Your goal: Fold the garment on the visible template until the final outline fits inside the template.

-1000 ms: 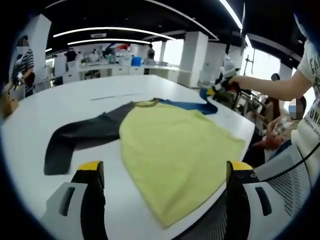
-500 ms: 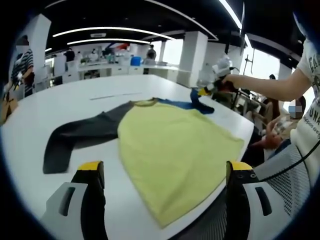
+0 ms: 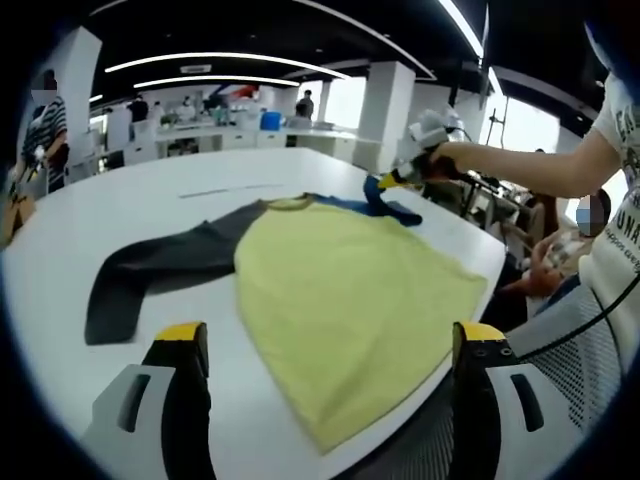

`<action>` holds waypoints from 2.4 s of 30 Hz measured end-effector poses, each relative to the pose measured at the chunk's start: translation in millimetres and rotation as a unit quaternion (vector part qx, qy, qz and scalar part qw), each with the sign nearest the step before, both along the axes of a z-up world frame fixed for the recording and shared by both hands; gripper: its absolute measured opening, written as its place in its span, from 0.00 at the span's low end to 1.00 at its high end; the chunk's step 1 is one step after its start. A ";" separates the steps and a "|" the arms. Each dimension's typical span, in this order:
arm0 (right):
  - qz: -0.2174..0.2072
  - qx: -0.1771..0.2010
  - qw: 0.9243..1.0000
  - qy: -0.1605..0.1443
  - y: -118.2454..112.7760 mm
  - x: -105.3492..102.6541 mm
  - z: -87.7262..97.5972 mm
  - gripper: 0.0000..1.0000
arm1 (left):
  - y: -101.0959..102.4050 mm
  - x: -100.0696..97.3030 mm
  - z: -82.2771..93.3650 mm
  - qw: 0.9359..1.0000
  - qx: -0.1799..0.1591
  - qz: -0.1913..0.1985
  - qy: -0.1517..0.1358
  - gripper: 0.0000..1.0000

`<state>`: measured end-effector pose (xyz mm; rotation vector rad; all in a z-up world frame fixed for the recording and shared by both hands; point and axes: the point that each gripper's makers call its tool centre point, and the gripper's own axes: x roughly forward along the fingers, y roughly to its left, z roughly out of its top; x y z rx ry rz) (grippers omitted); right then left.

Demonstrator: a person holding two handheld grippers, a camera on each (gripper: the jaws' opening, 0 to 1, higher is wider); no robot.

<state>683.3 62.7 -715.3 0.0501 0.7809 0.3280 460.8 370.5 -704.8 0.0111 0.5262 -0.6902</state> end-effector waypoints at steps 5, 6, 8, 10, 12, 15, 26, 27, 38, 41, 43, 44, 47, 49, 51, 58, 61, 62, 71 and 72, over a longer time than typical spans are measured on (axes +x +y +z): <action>0.007 0.001 1.000 0.001 12.1 3.2 0.4 0.00 | 0.5 -0.6 -0.8 1.000 0.001 -0.002 0.001 0.99; 0.007 0.001 1.000 0.001 12.8 3.5 0.3 0.00 | 0.7 -0.6 -0.8 1.000 0.001 -0.002 0.001 0.99; 0.008 0.002 1.000 0.002 16.7 6.0 -0.1 0.00 | 0.9 -0.7 -0.7 1.000 -0.001 -0.002 0.001 0.99; 0.010 0.002 1.000 0.003 21.8 6.9 -0.7 0.00 | 1.4 -0.7 -1.3 1.000 -0.001 -0.002 0.001 0.99; 0.012 0.003 1.000 0.003 27.6 7.0 -0.6 0.00 | 1.7 -0.5 -1.6 1.000 -0.001 -0.002 0.001 0.99; 0.017 0.005 1.000 0.003 37.9 7.5 0.2 0.00 | 1.8 -0.5 -1.9 1.000 -0.003 -0.001 0.001 0.99; 0.039 0.004 0.999 0.004 66.0 15.3 -0.7 0.00 | 4.0 -1.1 -2.8 1.000 -0.005 0.007 0.002 0.99; 0.042 0.004 0.999 0.004 68.7 15.3 0.1 0.00 | 4.4 -1.3 -2.9 1.000 -0.006 0.007 0.002 0.99; 0.073 0.002 0.997 0.001 92.9 22.5 3.6 0.00 | 5.2 0.3 -2.3 1.000 -0.001 0.011 0.001 0.99; 0.079 0.004 0.997 -0.002 99.3 23.3 6.8 0.00 | 4.0 0.6 -2.4 1.000 -0.001 0.011 0.001 0.99; 0.083 0.005 0.997 -0.003 102.6 23.9 8.4 0.00 | 3.8 0.7 -2.4 1.000 -0.001 0.012 0.002 0.99; 0.085 0.006 0.996 -0.004 105.0 24.5 9.5 0.00 | 3.8 0.6 -2.5 1.000 -0.001 0.012 0.002 0.99; 0.091 0.006 0.996 -0.005 110.8 27.8 10.8 0.00 | 4.5 0.0 -3.2 1.000 0.001 0.012 0.003 0.99; 0.095 0.009 0.995 -0.006 115.6 29.4 11.9 0.00 | 5.6 -0.4 -3.7 1.000 0.001 0.014 0.003 0.99; 0.097 0.014 0.995 -0.005 121.3 29.9 13.6 0.00 | 6.6 -0.6 -4.1 1.000 0.001 0.015 0.004 0.99; 0.117 0.016 0.993 -0.015 142.2 32.7 22.8 0.00 | 8.3 -0.6 -5.4 1.000 0.002 0.016 0.007 0.99; 0.129 0.009 0.992 -0.014 149.2 30.8 20.5 0.00 | 9.0 -0.1 -5.6 1.000 0.001 0.017 0.007 0.99; 0.130 0.011 0.991 -0.013 150.7 30.2 20.1 0.00 | 9.3 -0.1 -5.7 1.000 0.001 0.017 0.007 0.99; 0.152 0.022 0.988 -0.020 170.6 26.8 24.5 0.00 | 8.9 -2.7 -7.3 1.000 0.002 0.019 0.011 0.99; 0.152 0.024 0.988 -0.020 172.2 27.0 25.5 0.00 | 8.8 -2.9 -7.4 1.000 0.002 0.018 0.011 0.99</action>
